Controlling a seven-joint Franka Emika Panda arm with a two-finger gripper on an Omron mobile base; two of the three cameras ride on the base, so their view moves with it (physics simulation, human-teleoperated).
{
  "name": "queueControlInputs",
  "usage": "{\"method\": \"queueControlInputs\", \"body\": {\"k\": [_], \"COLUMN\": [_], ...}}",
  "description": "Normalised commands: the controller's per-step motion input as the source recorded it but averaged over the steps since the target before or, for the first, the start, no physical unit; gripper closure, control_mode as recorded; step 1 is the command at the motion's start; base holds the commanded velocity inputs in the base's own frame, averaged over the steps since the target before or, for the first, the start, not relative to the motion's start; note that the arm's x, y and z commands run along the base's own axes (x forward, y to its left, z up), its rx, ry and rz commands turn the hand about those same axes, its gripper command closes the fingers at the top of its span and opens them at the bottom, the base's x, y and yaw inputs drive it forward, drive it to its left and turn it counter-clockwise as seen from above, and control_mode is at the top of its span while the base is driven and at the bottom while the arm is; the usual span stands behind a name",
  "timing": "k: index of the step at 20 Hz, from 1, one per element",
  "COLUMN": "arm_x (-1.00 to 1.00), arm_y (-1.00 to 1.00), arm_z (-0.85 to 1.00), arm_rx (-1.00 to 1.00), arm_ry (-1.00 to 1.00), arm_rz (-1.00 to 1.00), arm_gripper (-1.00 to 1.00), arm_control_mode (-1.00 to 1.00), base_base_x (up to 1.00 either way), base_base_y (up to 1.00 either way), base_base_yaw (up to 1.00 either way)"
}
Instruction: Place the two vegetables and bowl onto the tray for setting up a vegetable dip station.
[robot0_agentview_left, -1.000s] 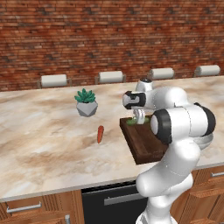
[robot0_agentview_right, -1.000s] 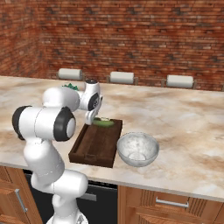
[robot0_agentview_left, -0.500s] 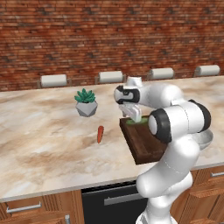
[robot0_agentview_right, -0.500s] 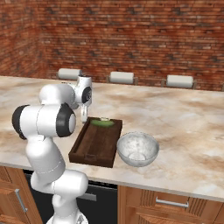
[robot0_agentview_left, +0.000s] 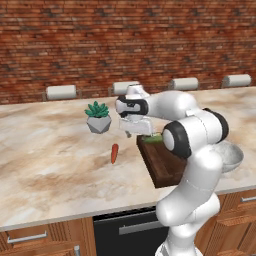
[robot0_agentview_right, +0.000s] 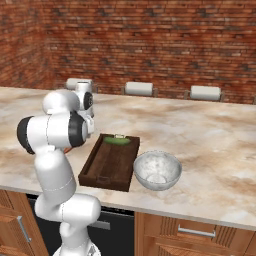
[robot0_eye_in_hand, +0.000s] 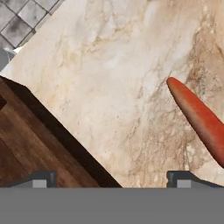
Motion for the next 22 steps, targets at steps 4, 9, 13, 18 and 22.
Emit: {"method": "queueControlInputs", "body": {"k": [4,9,13,18,22], "arm_x": [-0.17,-0.32,-0.09,0.15,0.33], "arm_y": [0.12,0.00,0.00,0.23,0.41], "arm_z": [0.00,-0.11,-0.11,-0.05,0.00], "arm_rx": [0.00,0.09,0.20,0.15,0.01], "arm_ry": [-0.03,-0.17,-0.23,-0.14,0.00], "arm_rz": [0.26,0.10,0.07,0.17,0.27], "arm_gripper": [-1.00,-1.00,-1.00,-1.00,-1.00], "arm_control_mode": [-1.00,-1.00,-1.00,-1.00,-1.00], "base_base_x": [0.00,0.00,0.00,0.00,0.00], "base_base_y": [0.00,0.00,0.00,0.00,0.00], "base_base_yaw": [0.00,0.00,0.00,0.00,0.00]}}
